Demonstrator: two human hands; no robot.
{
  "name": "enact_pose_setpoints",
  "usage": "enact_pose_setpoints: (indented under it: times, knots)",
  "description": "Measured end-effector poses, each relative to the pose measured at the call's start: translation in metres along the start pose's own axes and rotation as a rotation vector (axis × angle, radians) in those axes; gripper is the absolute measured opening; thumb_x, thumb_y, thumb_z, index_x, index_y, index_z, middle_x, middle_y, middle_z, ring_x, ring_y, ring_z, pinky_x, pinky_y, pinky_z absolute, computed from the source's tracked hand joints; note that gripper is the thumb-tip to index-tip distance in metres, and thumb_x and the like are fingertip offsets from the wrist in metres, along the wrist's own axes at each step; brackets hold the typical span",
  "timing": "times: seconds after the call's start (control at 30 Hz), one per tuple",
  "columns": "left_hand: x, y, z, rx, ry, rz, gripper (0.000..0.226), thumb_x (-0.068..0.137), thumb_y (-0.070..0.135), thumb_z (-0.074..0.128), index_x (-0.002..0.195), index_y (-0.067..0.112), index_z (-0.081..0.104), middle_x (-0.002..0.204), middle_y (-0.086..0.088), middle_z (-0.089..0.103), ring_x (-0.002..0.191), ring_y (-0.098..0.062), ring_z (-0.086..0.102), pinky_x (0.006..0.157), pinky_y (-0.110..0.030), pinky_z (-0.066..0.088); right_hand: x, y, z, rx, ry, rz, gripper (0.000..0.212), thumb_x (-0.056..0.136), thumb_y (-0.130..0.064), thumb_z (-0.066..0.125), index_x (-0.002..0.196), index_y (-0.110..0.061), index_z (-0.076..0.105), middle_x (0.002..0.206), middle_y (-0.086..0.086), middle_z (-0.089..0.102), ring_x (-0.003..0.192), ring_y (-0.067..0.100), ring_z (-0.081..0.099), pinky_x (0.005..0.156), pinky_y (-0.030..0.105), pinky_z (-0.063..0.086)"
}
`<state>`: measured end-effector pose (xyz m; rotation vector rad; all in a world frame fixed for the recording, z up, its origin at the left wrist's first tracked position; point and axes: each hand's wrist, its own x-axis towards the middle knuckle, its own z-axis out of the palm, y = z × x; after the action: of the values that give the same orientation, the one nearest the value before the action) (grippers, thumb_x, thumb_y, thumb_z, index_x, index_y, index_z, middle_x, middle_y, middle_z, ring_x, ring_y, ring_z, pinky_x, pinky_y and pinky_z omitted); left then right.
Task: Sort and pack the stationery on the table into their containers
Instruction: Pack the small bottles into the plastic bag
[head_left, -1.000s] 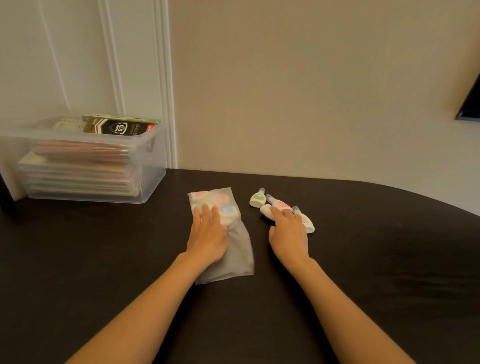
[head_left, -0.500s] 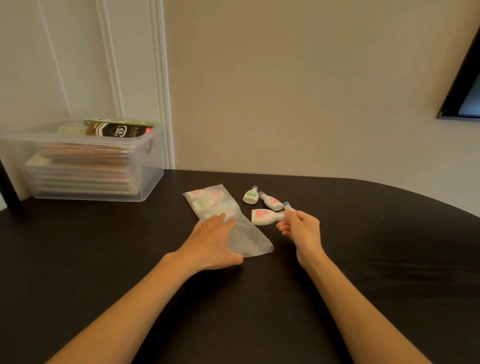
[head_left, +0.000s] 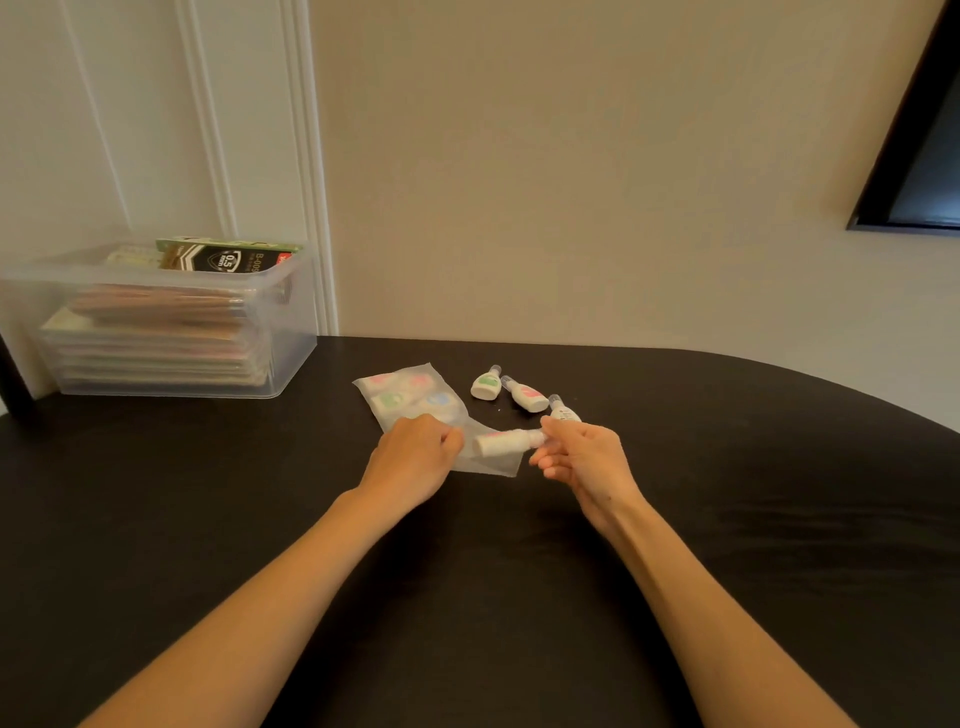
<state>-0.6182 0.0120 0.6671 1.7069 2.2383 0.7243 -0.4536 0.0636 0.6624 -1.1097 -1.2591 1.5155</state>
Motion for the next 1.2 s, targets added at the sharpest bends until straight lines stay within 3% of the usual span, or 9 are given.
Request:
enact_pose_setpoints:
  times: [0.1,0.2,0.27,0.4,0.5,0.67,0.9,1.07,1.2]
  knots:
    - [-0.001,0.0,0.002,0.008,-0.063,-0.017,0.025,0.093,0.016,0.044,0.072,0.014,0.057,0.083,-0.007,0.052,0.074,-0.019,0.048,0.064,-0.028,0.038,0.003,0.006,0.002,-0.089,0.087,-0.029,0.014,0.091,-0.019,0.058,0.086,-0.008,0.064,0.069,0.009,0.067,0.051,0.009,0.062,0.051,0.016,0.052]
    - [-0.003,-0.003,0.003,0.121,-0.118,-0.079,0.025,0.085,0.013,0.059,0.109,0.016,0.065,0.116,-0.004,0.053,0.104,-0.023,0.053,0.089,-0.033,0.047,0.004,0.011,0.005,-0.255,0.085,-0.125,0.014,0.089,-0.019,0.062,0.09,-0.005,0.066,0.072,0.01,0.07,0.058,0.013,0.068,0.058,0.019,0.055]
    - [-0.004,-0.004,0.003,0.212,-0.099,-0.104,0.033,0.084,0.017,0.062,0.116,0.015,0.06,0.123,-0.005,0.044,0.111,-0.023,0.047,0.094,-0.037,0.046,0.002,0.011,0.008,-0.278,0.005,-0.163,0.014,0.085,-0.016,0.067,0.092,-0.004,0.065,0.077,0.012,0.071,0.062,0.014,0.069,0.057,0.018,0.055]
    - [-0.007,-0.002,0.003,0.303,0.013,-0.094,0.016,0.092,0.017,0.051,0.107,0.012,0.054,0.115,-0.006,0.045,0.097,-0.019,0.047,0.076,-0.028,0.043,0.0,0.013,0.005,-0.388,-0.19,-0.141,0.018,0.081,-0.007,0.07,0.097,-0.007,0.064,0.089,0.01,0.07,0.077,0.015,0.071,0.068,0.021,0.057]
    - [-0.007,0.0,0.004,0.234,0.079,-0.12,0.011,0.096,0.018,0.044,0.103,0.011,0.048,0.095,-0.004,0.048,0.077,-0.014,0.044,0.06,-0.025,0.034,0.0,0.015,0.001,-0.62,-0.226,-0.223,0.018,0.087,-0.012,0.064,0.105,-0.008,0.064,0.083,0.004,0.069,0.07,0.011,0.07,0.071,0.02,0.057]
    - [-0.012,0.015,-0.002,0.141,0.128,-0.051,0.025,0.096,0.021,0.048,0.117,0.011,0.04,0.106,-0.006,0.052,0.084,-0.015,0.051,0.062,-0.025,0.039,0.001,0.016,0.003,-0.975,-0.107,-0.489,0.025,0.089,-0.033,0.06,0.106,-0.016,0.066,0.091,-0.005,0.058,0.072,0.005,0.055,0.068,0.014,0.046]
    - [-0.021,0.03,-0.002,0.094,0.036,-0.018,0.031,0.092,0.018,0.055,0.118,0.011,0.038,0.112,-0.01,0.055,0.101,-0.024,0.057,0.078,-0.031,0.046,-0.004,0.029,0.021,-0.809,0.085,-0.745,0.021,0.08,-0.028,0.071,0.096,-0.014,0.073,0.14,-0.011,0.035,0.1,-0.002,0.045,0.077,0.003,0.032]
    - [-0.019,0.023,-0.001,0.195,0.121,-0.089,0.042,0.091,0.024,0.057,0.124,0.014,0.033,0.115,-0.008,0.051,0.105,-0.025,0.055,0.073,-0.031,0.043,0.0,0.033,0.027,-0.712,0.183,-0.701,0.021,0.081,-0.023,0.07,0.099,-0.012,0.073,0.146,-0.009,0.033,0.106,-0.004,0.04,0.078,-0.001,0.029]
    - [-0.013,0.016,-0.001,0.265,0.15,-0.116,0.03,0.094,0.019,0.052,0.122,0.012,0.043,0.114,-0.008,0.052,0.104,-0.024,0.055,0.074,-0.03,0.044,0.002,0.034,0.033,-0.721,0.151,-0.667,0.021,0.083,-0.024,0.069,0.1,-0.011,0.072,0.146,-0.009,0.033,0.106,-0.002,0.042,0.082,0.004,0.032]
